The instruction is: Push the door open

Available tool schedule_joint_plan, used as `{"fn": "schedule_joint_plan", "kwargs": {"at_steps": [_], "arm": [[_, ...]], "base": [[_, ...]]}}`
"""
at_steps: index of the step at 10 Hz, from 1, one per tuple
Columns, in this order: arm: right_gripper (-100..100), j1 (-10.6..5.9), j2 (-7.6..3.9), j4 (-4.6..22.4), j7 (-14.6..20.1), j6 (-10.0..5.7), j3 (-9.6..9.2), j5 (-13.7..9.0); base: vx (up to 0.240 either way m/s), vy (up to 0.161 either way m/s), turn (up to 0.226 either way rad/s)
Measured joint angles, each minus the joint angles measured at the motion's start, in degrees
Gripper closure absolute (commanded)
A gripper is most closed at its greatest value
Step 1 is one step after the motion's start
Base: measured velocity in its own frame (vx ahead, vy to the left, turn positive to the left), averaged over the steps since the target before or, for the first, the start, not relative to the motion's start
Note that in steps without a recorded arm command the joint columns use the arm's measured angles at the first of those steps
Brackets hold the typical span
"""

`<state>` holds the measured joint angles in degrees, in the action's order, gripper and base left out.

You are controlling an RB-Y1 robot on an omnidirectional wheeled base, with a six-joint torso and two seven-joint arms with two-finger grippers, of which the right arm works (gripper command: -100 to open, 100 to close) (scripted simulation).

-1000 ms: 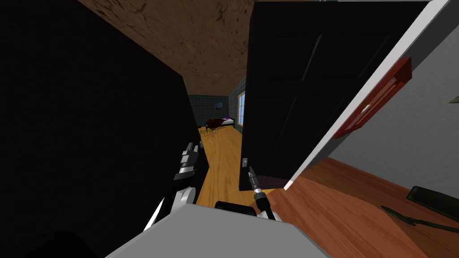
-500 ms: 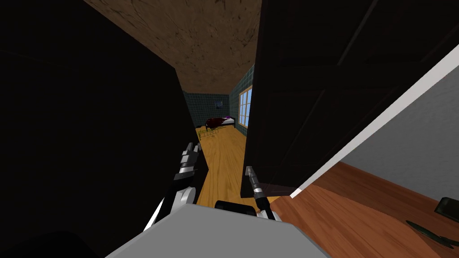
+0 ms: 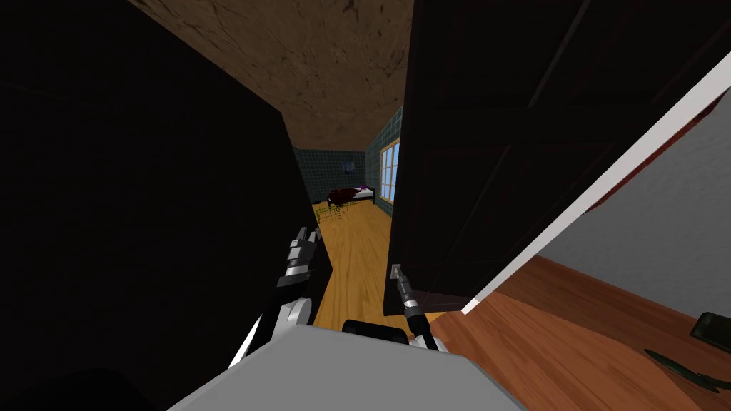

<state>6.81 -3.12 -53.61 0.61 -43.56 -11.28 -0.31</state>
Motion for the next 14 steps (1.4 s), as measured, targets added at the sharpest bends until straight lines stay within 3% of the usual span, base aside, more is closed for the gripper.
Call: {"fn": "schedule_joint_plan", "kwargs": {"at_steps": [3,4,5,10,11,12,13,14], "arm": [[100,0.02,-0.08,0.62,-0.33,0.23,0.53,-0.26],[100,-0.88,-0.28,2.01,-0.35,-0.23,0.97,-0.49],[100,-0.32,-0.63,0.69,-0.21,0.27,1.04,-0.54],[100,0.09,-1.26,-0.94,-1.26,1.39,3.54,-1.62],[100,-0.95,-1.25,0.53,-1.30,0.60,3.99,-1.81],[100,-0.65,-1.38,0.12,-1.51,0.78,4.66,-2.09],[100,-1.53,-1.48,1.66,-1.77,0.41,5.65,-2.52],[-100,-1.08,-1.71,1.17,-1.96,0.40,6.51,-2.88]], "base": [[0.120,0.049,-0.036],[0.115,0.038,0.005],[0.161,0.051,-0.031],[0.170,0.071,-0.051],[0.118,0.054,-0.058],[0.192,0.071,-0.125],[0.205,0.043,-0.096],[-0.048,0.060,-0.062]]}}
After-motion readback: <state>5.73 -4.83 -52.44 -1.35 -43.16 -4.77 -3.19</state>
